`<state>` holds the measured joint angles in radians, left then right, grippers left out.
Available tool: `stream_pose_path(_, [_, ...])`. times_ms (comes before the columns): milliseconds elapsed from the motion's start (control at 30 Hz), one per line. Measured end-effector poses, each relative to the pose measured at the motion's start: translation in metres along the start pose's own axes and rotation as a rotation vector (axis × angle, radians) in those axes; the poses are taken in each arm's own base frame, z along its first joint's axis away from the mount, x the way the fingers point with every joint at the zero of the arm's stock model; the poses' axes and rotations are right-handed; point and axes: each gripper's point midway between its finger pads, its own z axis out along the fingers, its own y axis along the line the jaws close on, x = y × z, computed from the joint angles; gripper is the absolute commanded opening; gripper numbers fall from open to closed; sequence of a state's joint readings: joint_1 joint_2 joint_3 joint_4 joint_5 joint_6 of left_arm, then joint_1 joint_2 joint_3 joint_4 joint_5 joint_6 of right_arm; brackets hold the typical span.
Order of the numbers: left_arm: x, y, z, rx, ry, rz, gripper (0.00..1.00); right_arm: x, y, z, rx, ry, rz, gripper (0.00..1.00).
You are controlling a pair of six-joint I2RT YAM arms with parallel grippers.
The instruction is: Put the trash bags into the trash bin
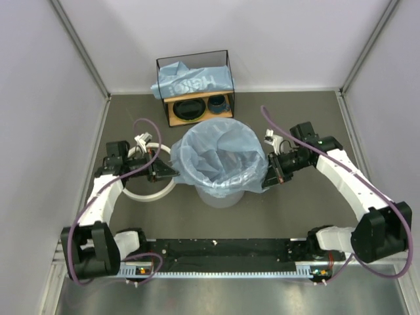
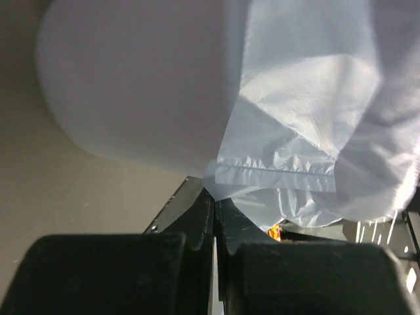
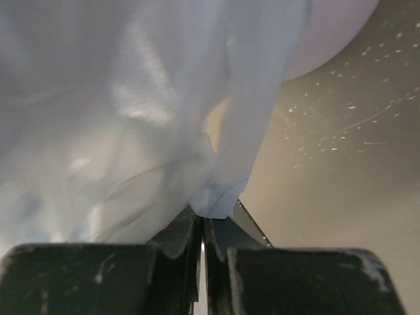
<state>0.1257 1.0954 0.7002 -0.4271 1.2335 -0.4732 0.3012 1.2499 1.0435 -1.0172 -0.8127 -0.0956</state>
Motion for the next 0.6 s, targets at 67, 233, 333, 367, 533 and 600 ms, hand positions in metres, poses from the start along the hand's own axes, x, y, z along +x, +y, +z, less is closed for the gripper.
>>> stream_pose_path(67, [-0.003,0.02,0.003,-0.061,-0.003,-0.038,0.0,-0.001,-0.009,0.006,0.018,0.01,0.023,0.0])
stream_pose_path(233, [-0.006,0.061,0.007,-0.198,-0.007,-0.099,0.0,-0.003,-0.037,0.018,0.043,0.032,0.142,0.0])
stream_pose_path(333, [-0.006,0.083,0.007,-0.275,-0.007,-0.121,0.0,-0.002,-0.058,0.025,0.053,0.048,0.242,0.0])
stream_pose_path(367, [-0.006,0.088,0.007,-0.295,-0.005,-0.129,0.0,-0.002,-0.063,0.027,0.057,0.054,0.27,0.0])
stream_pose_path(533, [-0.005,0.107,0.004,-0.389,0.013,-0.16,0.0,0.004,-0.087,0.036,0.088,0.092,0.351,0.0])
stream_pose_path(600, [-0.008,0.106,0.001,-0.411,0.017,-0.143,0.01,0.004,-0.089,0.036,0.095,0.09,0.346,0.11])
